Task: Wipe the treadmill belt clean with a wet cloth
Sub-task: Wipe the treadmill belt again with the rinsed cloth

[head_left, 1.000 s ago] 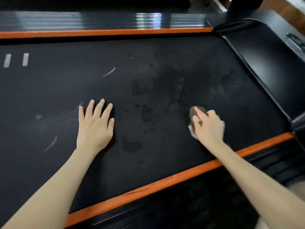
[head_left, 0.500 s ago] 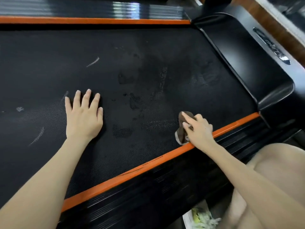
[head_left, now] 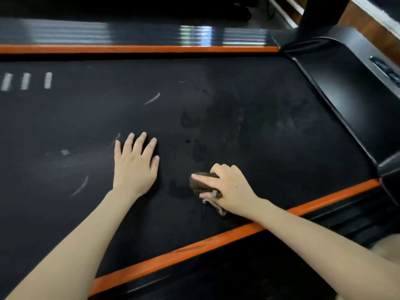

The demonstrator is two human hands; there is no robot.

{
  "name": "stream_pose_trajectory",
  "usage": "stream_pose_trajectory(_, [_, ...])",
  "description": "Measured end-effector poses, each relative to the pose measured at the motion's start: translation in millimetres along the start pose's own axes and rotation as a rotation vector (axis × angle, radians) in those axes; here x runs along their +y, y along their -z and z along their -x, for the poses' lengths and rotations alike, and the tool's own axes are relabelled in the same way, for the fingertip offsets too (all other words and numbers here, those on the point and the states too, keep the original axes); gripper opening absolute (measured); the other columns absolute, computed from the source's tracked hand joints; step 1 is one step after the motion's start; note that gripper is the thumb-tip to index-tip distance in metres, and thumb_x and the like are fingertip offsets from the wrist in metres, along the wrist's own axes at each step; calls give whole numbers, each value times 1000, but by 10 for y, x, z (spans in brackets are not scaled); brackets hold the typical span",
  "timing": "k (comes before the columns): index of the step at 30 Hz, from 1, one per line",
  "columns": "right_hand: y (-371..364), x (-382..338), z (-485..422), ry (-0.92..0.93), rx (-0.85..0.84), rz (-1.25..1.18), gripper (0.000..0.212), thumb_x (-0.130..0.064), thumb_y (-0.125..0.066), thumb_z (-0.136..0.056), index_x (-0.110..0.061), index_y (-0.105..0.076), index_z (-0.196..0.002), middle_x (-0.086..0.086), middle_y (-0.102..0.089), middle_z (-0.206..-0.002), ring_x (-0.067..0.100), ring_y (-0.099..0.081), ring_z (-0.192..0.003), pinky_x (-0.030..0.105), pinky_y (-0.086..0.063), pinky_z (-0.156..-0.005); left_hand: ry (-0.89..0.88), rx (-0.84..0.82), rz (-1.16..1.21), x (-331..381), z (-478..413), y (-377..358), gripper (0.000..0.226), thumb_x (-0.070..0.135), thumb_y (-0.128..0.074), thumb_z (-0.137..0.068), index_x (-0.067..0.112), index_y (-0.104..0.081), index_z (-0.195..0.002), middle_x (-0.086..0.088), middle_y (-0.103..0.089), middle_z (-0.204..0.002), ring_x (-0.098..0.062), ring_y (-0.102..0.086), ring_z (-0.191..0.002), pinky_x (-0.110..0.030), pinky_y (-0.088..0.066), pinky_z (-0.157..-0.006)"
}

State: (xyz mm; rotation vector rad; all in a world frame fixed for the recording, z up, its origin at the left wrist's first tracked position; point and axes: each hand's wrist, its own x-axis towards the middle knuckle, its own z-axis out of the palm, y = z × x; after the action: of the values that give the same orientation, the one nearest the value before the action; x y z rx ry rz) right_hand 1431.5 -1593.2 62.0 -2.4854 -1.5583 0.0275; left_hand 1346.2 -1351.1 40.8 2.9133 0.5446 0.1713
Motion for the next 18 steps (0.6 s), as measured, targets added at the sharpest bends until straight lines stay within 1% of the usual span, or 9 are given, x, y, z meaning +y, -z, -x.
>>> stream_pose_trajectory(2, [-25, 243, -289, -115, 65, 40, 47, -53, -48, -84, -31, -63, -123, 6, -51, -81, 26, -53, -66, 33, -38, -58, -2, 12, 10, -12, -37, 11, 58, 42, -27, -89, 12, -55, -130, -18, -49, -137, -40, -39, -129, -56, -22, -110])
stream_pose_trajectory(4, [4, 459, -629, -322, 131, 68, 45, -49, -50, -88, -31, -59, -128, 9, -52, -89, 32, -55, -77, 37, -40, -65, 1, 32, 12, -35, -82, 12, 57, 41, -29, -89, 11, -58, -127, -21, -51, -134, -41, -42, -126, -56, -23, -110])
stream_pose_trajectory(6, [15, 614, -940, -488, 95, 83, 45, -46, -48, -95, -32, -49, -137, 11, -50, -103, 32, -52, -92, 39, -39, -76, 34, 50, 14, -71, -158, 20, 58, 42, -29, -89, 11, -56, -129, -24, -49, -134, -41, -40, -127, -55, -22, -110])
stream_pose_trajectory(7, [4, 643, -1050, -528, 85, 103, 46, -46, -45, -96, -32, -44, -140, 10, -49, -107, 31, -51, -96, 39, -37, -80, 54, 51, 17, -88, -208, 26, 59, 43, -28, -89, 10, -55, -130, -25, -47, -135, -41, -39, -129, -55, -21, -111])
stream_pose_trajectory(9, [-19, 630, -1174, -580, 106, 133, 47, -49, -41, -97, -32, -43, -141, 9, -49, -111, 30, -51, -100, 39, -36, -82, 66, 45, 10, -122, -339, 48, 61, 45, -27, -89, 10, -52, -133, -26, -45, -137, -42, -36, -131, -55, -19, -111])
stream_pose_trajectory(11, [-60, 579, -1190, -623, 150, 145, 53, -58, -36, -94, -32, -46, -139, 9, -50, -113, 31, -51, -101, 41, -35, -84, 55, 33, -16, -151, -506, 60, 59, 44, -29, -90, 12, -49, -136, -25, -42, -141, -40, -31, -135, -55, -16, -112])
stream_pose_trajectory(14, [-86, 475, -1168, -636, 90, 234, 82, -82, -29, -77, -31, -38, -142, 9, -46, -118, 31, -46, -106, 44, -33, -88, 91, 6, -26, -181, -737, 31, 55, 44, -29, -96, 18, -41, -142, -21, -34, -148, -36, -21, -140, -53, -9, -115])
stream_pose_trajectory(16, [-121, 431, -1151, -609, 108, 326, 92, -86, -30, -70, -28, -41, -140, 10, -49, -114, 31, -48, -100, 43, -34, -83, 114, -8, -46, -197, -794, -34, 53, 45, -28, -98, 21, -37, -144, -18, -29, -151, -33, -17, -142, -52, -6, -116])
stream_pose_trajectory(18, [-152, 478, -1183, -569, 195, 327, 84, -82, -30, -73, -26, -53, -132, 11, -54, -103, 31, -52, -89, 41, -37, -76, 117, 22, -53, -215, -801, -82, 58, 49, -22, -94, 22, -40, -142, -17, -34, -148, -34, -22, -140, -52, -9, -115])
